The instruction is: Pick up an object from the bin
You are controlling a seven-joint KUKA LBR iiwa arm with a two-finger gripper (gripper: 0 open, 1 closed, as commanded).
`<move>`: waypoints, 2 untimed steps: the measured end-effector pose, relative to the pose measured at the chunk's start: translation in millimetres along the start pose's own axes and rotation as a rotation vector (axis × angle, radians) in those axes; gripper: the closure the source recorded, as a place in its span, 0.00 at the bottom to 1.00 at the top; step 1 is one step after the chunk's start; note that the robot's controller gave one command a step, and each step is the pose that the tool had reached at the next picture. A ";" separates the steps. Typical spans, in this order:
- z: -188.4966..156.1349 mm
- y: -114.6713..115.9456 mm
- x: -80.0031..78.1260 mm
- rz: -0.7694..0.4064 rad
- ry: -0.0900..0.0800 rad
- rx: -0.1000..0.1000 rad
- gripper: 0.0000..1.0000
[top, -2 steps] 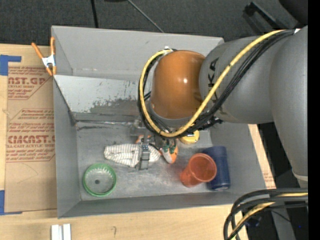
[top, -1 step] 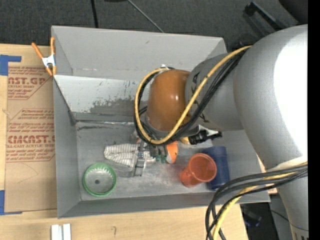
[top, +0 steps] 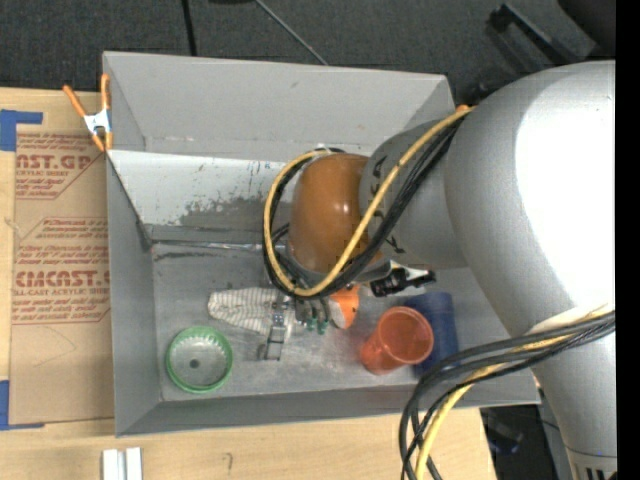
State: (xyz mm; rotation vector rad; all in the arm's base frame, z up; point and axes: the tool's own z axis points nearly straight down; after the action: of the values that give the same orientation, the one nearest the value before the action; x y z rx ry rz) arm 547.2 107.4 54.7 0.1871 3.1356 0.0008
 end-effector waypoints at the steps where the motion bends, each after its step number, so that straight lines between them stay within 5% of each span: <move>1: -13.5 -2.9 7.9 0.132 0.000 -0.001 0.00; 2: -15.1 14.7 22.8 0.045 0.000 0.000 1.00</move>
Offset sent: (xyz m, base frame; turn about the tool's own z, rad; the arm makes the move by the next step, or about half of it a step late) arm -0.0210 0.0167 0.0153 0.0455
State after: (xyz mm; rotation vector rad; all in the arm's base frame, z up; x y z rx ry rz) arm 526.3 124.7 69.8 0.2573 3.1305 0.0009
